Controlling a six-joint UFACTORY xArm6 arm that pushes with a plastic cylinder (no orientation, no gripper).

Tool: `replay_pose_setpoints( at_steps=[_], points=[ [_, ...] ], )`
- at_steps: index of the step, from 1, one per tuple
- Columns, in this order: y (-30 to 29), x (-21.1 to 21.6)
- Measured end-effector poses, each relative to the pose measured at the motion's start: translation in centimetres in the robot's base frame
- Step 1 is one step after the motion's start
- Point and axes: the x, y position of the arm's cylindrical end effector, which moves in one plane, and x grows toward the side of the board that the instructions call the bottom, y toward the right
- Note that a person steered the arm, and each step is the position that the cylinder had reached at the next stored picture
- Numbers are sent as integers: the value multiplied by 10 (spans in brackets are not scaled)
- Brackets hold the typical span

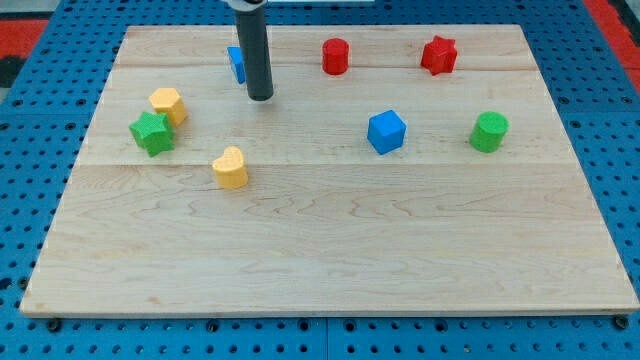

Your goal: Slide the blue cube closer to the blue triangle

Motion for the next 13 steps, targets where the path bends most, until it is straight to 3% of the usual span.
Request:
replay_pose_setpoints(
  at_steps=[2,3,5,6,7,8,9,10,11,12,13],
  points=[
    [-28,-59],
    [-39,-38],
    [158,-2],
    [196,17],
    [166,63],
    [105,66],
    [170,86],
    [169,153],
    [118,136],
    [125,120],
    [56,82]
  ],
)
